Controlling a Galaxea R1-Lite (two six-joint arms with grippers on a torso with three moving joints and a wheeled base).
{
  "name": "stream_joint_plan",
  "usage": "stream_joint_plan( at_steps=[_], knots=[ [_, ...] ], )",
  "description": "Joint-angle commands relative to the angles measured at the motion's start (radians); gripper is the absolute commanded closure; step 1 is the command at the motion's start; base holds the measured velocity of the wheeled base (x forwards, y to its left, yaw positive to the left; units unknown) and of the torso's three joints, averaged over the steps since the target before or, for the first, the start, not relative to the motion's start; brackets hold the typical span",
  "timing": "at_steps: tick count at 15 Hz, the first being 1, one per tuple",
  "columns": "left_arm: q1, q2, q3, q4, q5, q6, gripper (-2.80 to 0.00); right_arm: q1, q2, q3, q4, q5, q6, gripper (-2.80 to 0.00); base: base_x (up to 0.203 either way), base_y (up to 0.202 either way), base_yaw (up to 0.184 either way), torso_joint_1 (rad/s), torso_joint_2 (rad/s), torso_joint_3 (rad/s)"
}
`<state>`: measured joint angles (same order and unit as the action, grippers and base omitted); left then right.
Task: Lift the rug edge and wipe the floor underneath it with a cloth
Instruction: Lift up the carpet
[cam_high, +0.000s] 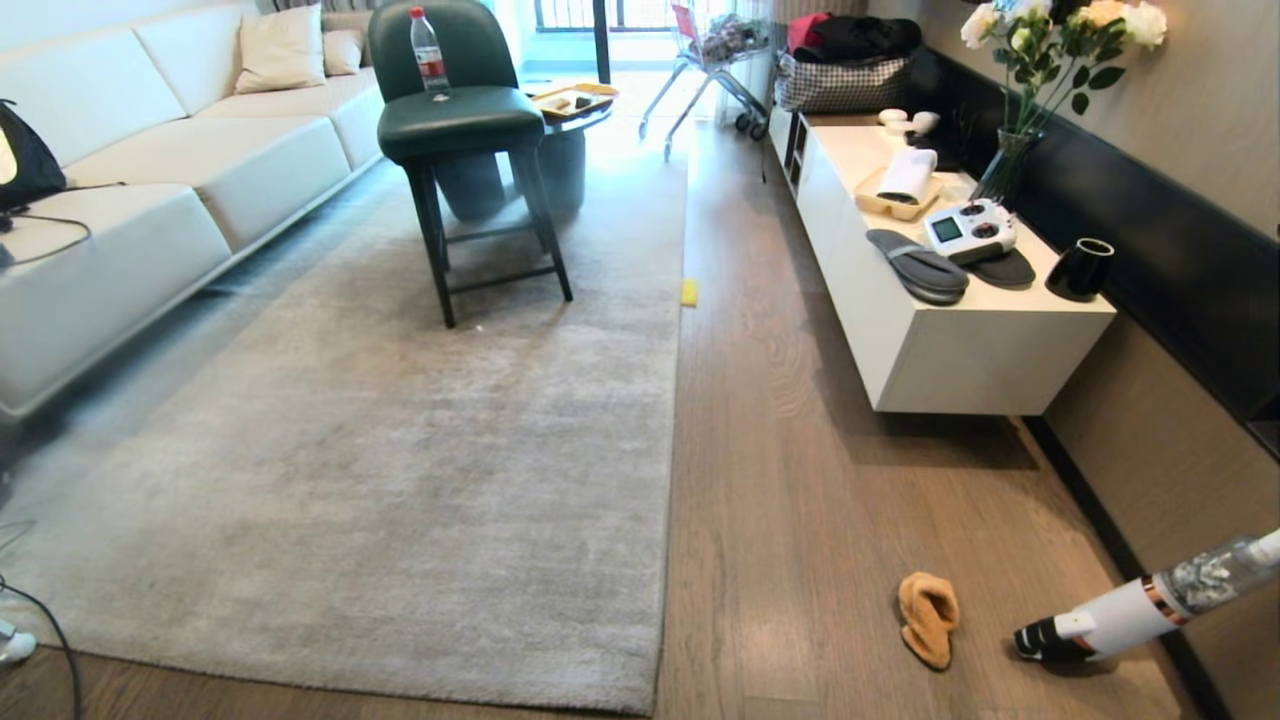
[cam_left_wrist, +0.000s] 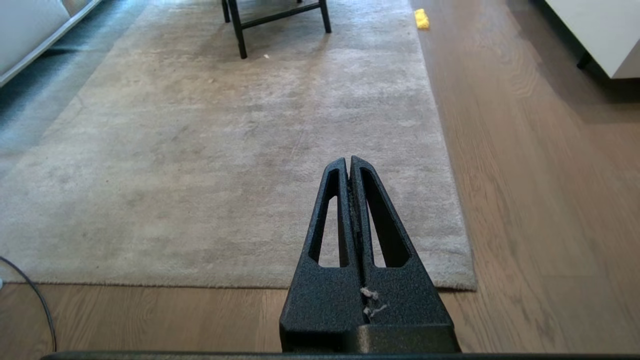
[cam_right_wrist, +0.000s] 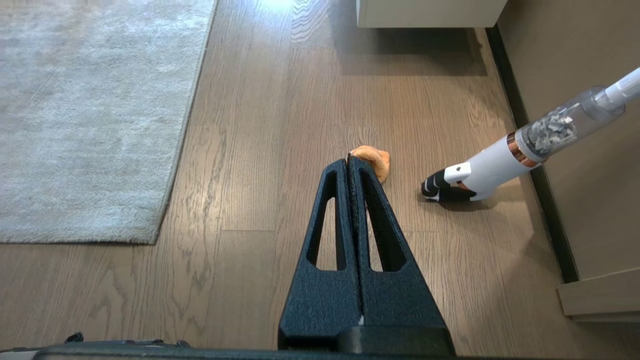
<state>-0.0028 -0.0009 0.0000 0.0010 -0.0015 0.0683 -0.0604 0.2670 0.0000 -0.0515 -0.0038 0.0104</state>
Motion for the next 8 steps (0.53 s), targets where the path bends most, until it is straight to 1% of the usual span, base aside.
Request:
stream_joint_plan(
  at_steps=[1, 8],
  knots=[
    [0.0, 0.001, 0.0, 0.0, 0.0, 0.001, 0.0, 0.001, 0.0, 0.0, -0.001, -0.005, 0.002, 0.0, 0.0, 0.0, 0.0, 0.0, 0.0, 0.0],
    [0.0, 0.001, 0.0, 0.001, 0.0, 0.001, 0.0, 0.001, 0.0, 0.0, -0.002, -0.013, 0.013, 0.0, 0.0, 0.0, 0.0, 0.0, 0.0, 0.0]
  ],
)
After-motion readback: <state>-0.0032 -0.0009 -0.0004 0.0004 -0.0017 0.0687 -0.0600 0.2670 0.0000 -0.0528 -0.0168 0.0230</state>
